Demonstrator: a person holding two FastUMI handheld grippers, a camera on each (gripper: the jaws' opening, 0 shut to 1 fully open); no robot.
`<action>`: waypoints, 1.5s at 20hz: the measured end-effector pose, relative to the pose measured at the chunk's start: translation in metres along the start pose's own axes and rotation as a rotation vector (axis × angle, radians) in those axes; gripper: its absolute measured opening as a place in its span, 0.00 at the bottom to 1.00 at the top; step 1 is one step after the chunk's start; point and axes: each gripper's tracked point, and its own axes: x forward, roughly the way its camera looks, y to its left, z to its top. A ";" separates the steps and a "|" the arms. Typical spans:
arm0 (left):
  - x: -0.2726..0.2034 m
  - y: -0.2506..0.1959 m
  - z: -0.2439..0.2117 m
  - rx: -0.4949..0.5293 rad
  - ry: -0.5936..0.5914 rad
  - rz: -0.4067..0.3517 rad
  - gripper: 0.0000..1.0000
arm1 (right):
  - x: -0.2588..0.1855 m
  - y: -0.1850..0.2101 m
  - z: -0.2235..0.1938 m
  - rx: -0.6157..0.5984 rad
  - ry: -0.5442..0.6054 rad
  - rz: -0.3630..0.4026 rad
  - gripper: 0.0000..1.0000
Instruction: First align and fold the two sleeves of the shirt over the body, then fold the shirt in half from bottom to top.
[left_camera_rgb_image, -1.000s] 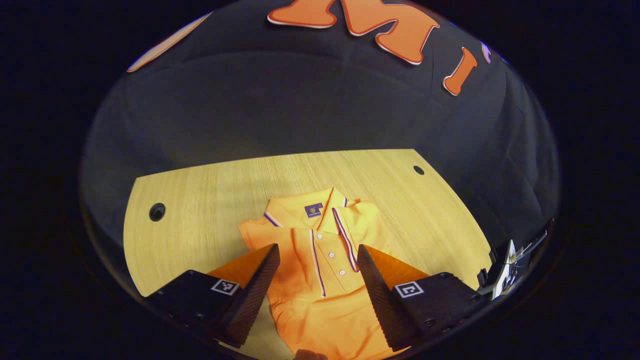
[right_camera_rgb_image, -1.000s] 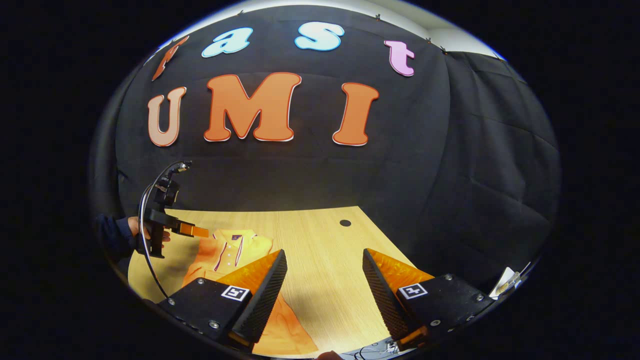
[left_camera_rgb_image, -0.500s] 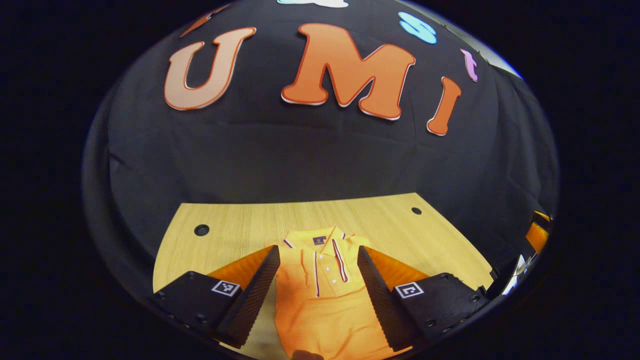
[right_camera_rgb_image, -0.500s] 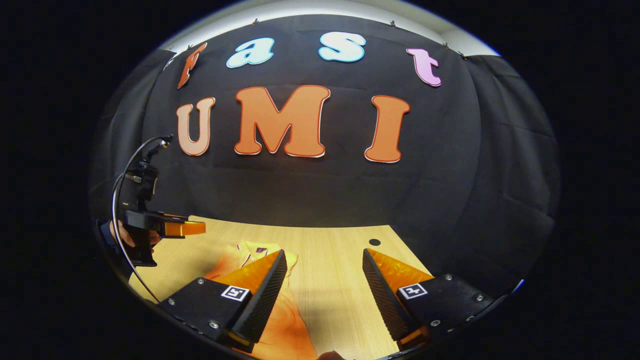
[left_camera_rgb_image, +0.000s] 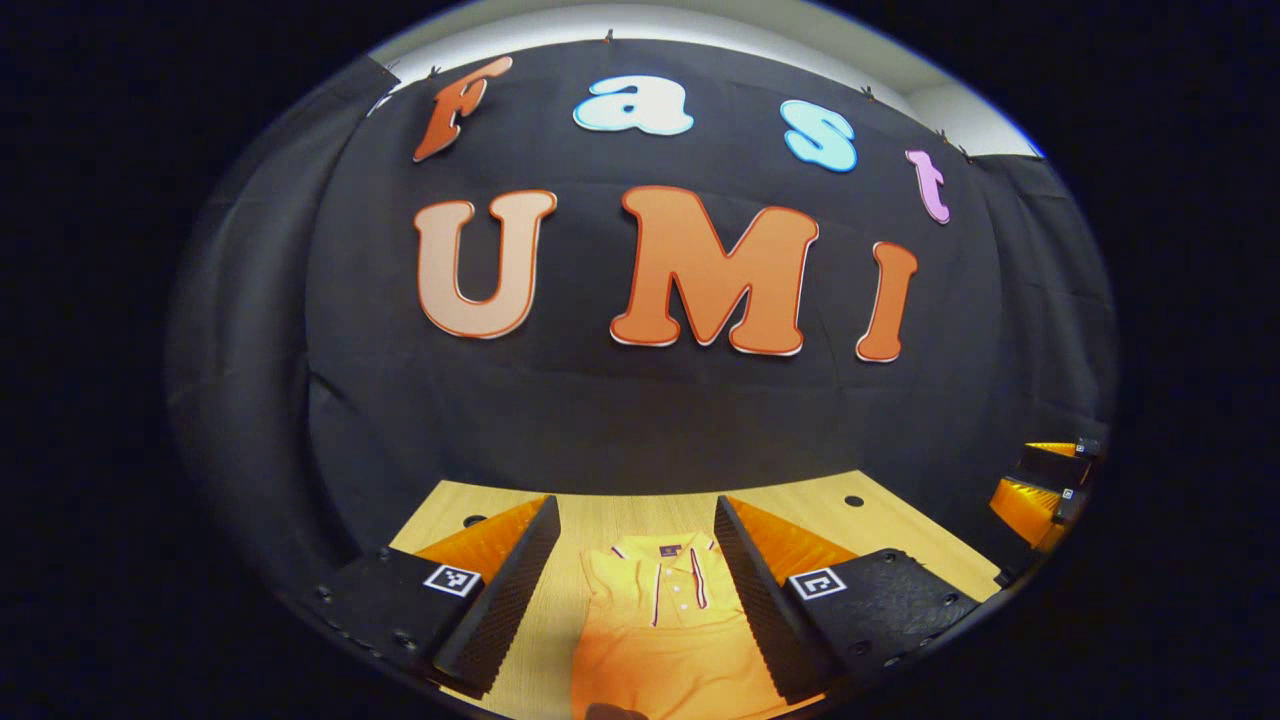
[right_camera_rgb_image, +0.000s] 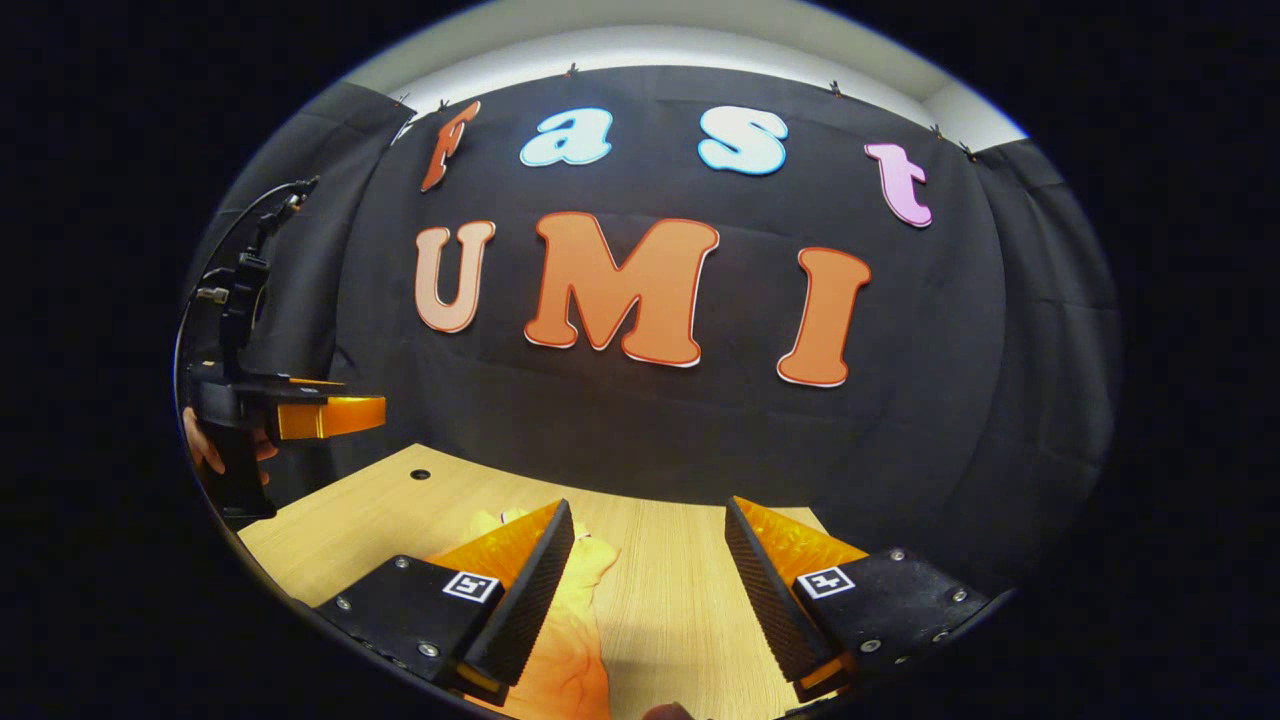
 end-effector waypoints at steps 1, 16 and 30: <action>-0.017 -0.001 0.006 -0.006 -0.034 0.015 0.96 | -0.002 0.001 0.003 0.001 -0.018 0.009 0.93; -0.158 -0.015 -0.056 0.109 -0.103 0.174 0.98 | -0.060 0.011 -0.072 0.031 0.012 0.136 0.93; -0.177 0.000 -0.270 0.029 0.521 0.126 0.99 | -0.088 0.031 -0.237 0.087 0.466 0.213 0.93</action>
